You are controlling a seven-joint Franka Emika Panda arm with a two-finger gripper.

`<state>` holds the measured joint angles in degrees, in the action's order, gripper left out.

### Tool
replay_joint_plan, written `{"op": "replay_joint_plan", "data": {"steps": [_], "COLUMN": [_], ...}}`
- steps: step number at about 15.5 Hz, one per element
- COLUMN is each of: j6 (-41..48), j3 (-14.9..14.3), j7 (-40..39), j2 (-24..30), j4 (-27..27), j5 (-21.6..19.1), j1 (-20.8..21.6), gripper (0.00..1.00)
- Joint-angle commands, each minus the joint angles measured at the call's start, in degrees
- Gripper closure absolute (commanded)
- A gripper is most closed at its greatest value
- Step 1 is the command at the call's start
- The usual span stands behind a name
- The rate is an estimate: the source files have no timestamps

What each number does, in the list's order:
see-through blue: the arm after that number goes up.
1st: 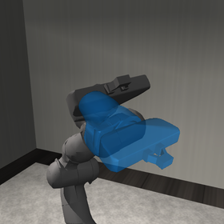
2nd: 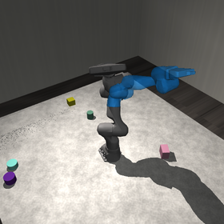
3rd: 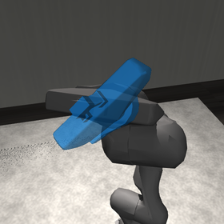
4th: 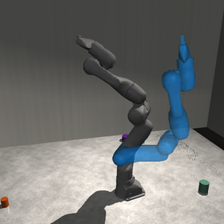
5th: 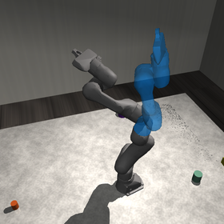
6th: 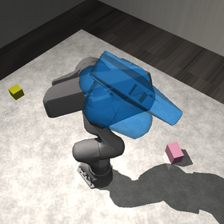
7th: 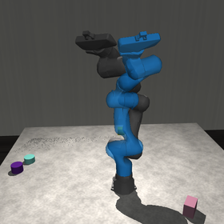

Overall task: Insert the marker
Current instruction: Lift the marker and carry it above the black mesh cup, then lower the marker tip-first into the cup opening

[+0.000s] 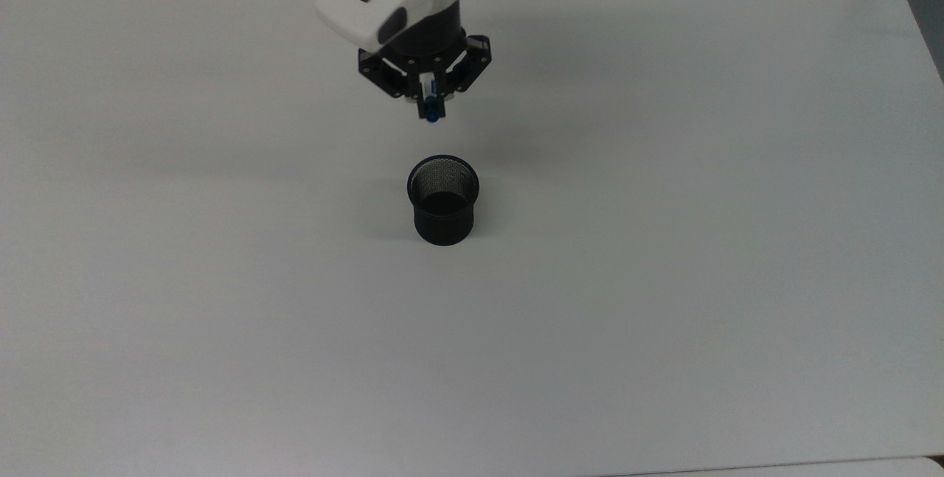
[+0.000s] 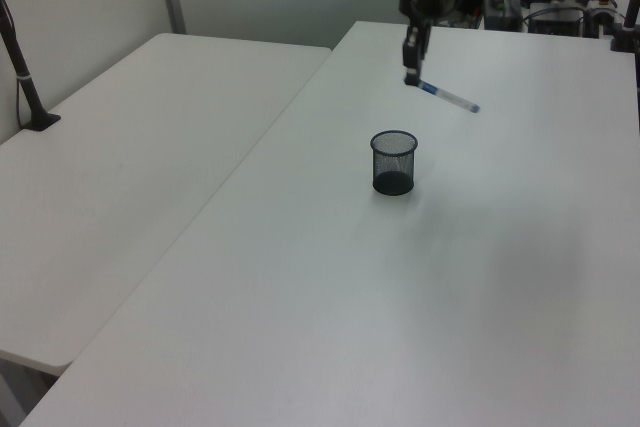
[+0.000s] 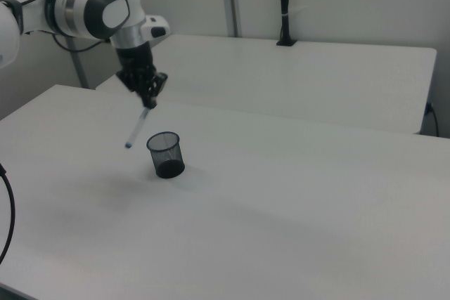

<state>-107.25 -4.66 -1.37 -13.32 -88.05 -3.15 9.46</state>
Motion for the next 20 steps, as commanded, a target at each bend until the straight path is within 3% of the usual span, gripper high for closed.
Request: {"op": "replay_joint_plan", "data": {"steps": [1, 7, 12, 20], "j6": [-10.5, -25.9, -31.7, -34.8], "j3": [-0.2, -0.3, -0.1, -0.1], "j7": [3.3, 6.0, 10.7, 16.7], "j2": [0.6, 0.4, 0.1, -1.8], "j4": [-1.9, -8.0, -12.3, -12.9], "j5": [-0.4, 0.2, 4.5, 8.4], "j1": [-1.5, -1.3, -0.2, 1.3], "gripper": [0.98, 0.98, 0.98, 0.98]}}
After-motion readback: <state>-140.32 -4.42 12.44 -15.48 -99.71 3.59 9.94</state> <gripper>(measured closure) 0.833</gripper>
